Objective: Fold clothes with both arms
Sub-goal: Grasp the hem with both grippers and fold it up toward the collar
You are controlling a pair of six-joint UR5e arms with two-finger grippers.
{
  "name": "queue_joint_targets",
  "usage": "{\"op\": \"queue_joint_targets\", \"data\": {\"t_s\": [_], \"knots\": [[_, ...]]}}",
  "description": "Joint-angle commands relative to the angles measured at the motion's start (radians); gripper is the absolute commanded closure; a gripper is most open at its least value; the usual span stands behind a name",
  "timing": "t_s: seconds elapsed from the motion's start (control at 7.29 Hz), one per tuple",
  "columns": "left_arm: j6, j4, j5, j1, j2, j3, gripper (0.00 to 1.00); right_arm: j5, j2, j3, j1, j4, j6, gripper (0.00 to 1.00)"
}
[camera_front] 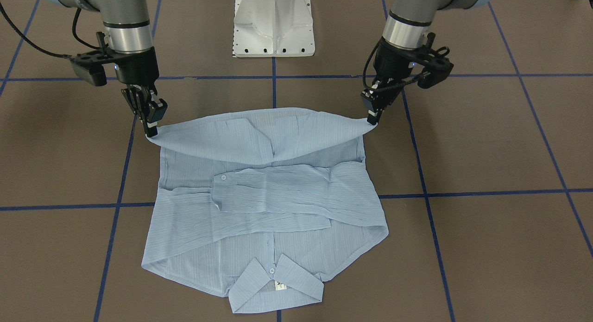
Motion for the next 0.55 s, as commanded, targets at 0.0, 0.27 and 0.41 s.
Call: {"op": "queue_joint_targets", "data": {"t_s": [0.0, 0.27, 0.41], "knots": [[0.026, -0.102, -0.015, -0.052, -0.089, 0.204, 1.00, 0.034, 0.105, -0.167, 0.078, 0.007, -0.056, 1.00], [0.031, -0.215, -0.013, -0.080, -0.153, 0.370, 1.00, 0.076, 0.200, -0.313, 0.125, 0.011, -0.074, 1.00], [0.033, -0.282, -0.012, -0.089, -0.185, 0.465, 1.00, 0.078, 0.260, -0.397, 0.135, 0.013, -0.076, 1.00]]}}
